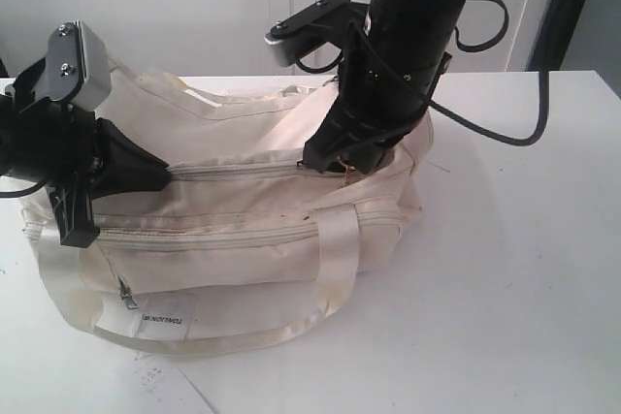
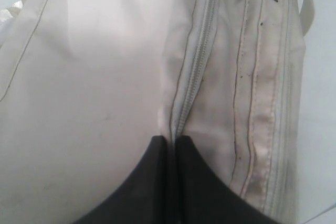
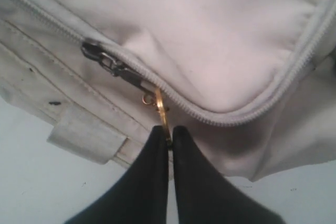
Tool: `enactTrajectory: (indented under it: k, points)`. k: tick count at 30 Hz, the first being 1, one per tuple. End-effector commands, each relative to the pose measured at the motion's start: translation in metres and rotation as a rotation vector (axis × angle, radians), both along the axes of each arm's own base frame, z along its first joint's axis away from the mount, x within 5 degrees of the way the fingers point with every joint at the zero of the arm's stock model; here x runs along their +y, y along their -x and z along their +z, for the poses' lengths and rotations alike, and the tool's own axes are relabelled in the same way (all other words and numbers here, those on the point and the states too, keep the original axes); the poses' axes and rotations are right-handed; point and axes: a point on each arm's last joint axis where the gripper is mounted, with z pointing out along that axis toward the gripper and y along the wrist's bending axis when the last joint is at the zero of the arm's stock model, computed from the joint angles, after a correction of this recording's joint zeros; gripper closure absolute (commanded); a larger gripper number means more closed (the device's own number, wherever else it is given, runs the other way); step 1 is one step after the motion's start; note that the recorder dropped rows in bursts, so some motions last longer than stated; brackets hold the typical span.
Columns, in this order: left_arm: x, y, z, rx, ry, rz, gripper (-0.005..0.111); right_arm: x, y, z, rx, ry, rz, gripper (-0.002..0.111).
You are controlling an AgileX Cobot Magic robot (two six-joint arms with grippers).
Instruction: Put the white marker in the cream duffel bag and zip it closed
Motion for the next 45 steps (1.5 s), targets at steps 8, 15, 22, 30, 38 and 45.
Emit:
enactTrajectory:
  k: [8, 15, 22, 30, 38, 45]
  points:
    - [-0.001, 0.003, 0.003, 0.005, 0.023, -0.001, 0.107, -0.026, -0.007, 0.005, -0.021, 0.034, -0.056, 0.108]
    - [-0.001, 0.003, 0.003, 0.008, 0.025, 0.001, 0.107, -0.031, -0.010, 0.005, -0.020, 0.033, -0.070, 0.108]
    - [-0.001, 0.003, 0.003, 0.008, 0.025, 0.001, 0.107, -0.038, -0.012, 0.005, -0.021, 0.035, -0.090, 0.108]
    - [-0.001, 0.003, 0.003, 0.008, 0.025, 0.001, 0.107, -0.042, -0.013, 0.005, -0.024, 0.042, -0.098, 0.108]
    - [-0.002, 0.004, 0.003, 0.012, 0.028, -0.006, 0.107, -0.052, -0.017, 0.005, -0.039, 0.082, -0.107, 0.108]
    - [-0.002, 0.004, 0.003, 0.015, 0.031, -0.012, 0.107, -0.060, -0.019, 0.005, -0.040, 0.091, -0.105, 0.108]
